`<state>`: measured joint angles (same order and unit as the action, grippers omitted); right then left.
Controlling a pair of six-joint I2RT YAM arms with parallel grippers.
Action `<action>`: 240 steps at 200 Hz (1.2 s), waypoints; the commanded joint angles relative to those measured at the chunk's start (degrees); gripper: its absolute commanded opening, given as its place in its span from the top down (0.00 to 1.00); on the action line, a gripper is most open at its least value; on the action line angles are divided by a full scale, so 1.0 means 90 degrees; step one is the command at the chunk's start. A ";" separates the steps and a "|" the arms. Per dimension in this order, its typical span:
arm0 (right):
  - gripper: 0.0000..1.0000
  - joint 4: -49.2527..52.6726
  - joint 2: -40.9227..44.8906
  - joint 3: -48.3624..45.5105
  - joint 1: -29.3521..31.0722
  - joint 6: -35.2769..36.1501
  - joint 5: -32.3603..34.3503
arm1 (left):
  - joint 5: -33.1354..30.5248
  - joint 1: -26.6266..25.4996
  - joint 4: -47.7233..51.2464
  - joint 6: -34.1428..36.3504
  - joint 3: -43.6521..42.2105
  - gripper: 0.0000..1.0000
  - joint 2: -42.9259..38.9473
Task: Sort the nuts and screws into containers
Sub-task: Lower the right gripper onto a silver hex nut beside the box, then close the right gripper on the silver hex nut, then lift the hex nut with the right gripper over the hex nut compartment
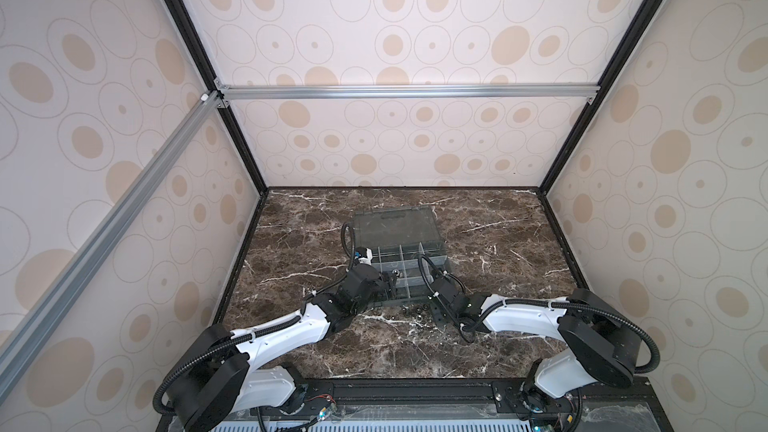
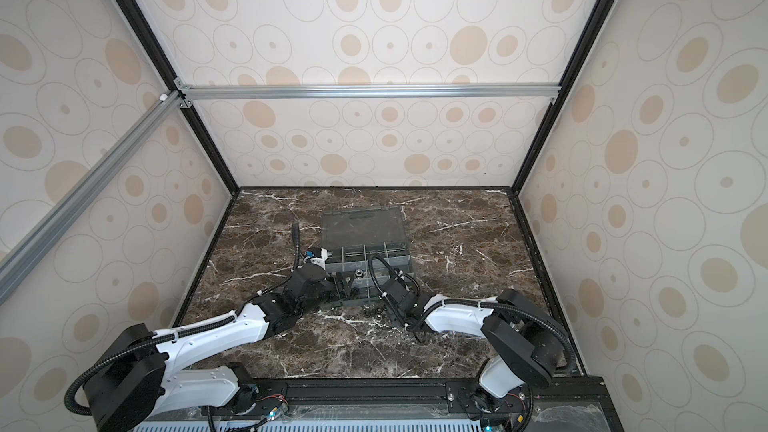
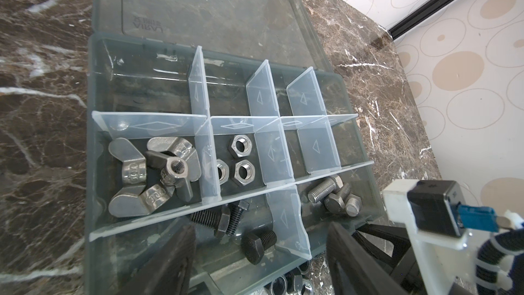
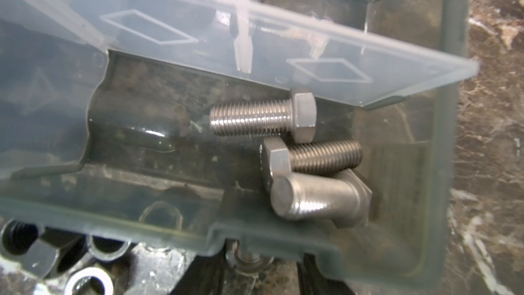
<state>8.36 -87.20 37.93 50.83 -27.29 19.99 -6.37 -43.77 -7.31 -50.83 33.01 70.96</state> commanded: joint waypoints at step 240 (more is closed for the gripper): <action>0.78 0.0358 0.2039 0.0082 0.0517 0.0673 0.0007 | -0.0178 0.0038 -0.0124 -0.0086 -0.0083 0.25 -0.0360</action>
<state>12.80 -66.81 33.63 56.16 -25.87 18.74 -6.94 -43.77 -7.29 -50.83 32.95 69.60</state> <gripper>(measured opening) 0.248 0.747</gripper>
